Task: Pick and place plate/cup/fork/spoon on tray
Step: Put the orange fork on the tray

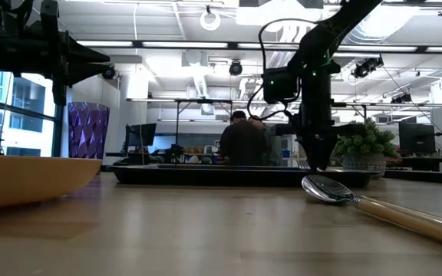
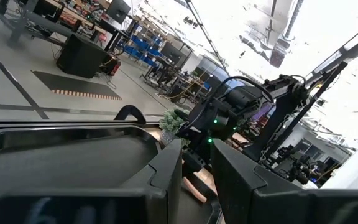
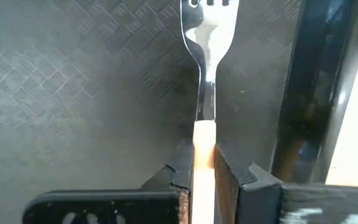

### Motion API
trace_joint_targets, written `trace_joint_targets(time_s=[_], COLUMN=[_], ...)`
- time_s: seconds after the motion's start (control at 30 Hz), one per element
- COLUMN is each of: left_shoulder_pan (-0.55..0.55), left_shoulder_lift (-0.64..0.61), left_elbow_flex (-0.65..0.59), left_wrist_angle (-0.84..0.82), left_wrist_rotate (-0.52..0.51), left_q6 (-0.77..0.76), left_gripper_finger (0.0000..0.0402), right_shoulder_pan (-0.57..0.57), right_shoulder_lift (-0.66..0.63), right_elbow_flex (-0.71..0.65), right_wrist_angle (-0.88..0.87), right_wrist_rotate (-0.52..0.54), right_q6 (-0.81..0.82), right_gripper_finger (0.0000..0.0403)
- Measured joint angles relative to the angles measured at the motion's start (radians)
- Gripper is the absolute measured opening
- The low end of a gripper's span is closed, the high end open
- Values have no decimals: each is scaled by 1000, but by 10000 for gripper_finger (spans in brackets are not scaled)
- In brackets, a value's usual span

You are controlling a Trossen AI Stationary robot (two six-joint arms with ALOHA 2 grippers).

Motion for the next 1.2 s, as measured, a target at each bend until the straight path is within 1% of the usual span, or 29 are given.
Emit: trace_joint_targets(time_s=[0.3,0.6,1.03,1.2], left_shoulder_pan=[0,0,0,0], left_shoulder_lift=[0,0,0,0], left_elbow_flex=[0,0,0,0], left_wrist_angle=[0,0,0,0], left_wrist_rotate=[0,0,0,0], left_q6=[0,0,0,-23], left_gripper_finger=[76,76,76,76], right_shoulder_pan=[-19,-20,-20,-20], right_shoulder_lift=[0,0,0,-35], right_elbow_flex=[0,0,0,0], right_wrist_angle=[1,1,0,-5], right_wrist_rotate=[-17,-6,24,-4], right_q6=[-6,-8,-18,-4], right_gripper_finger=[18,63,67,67])
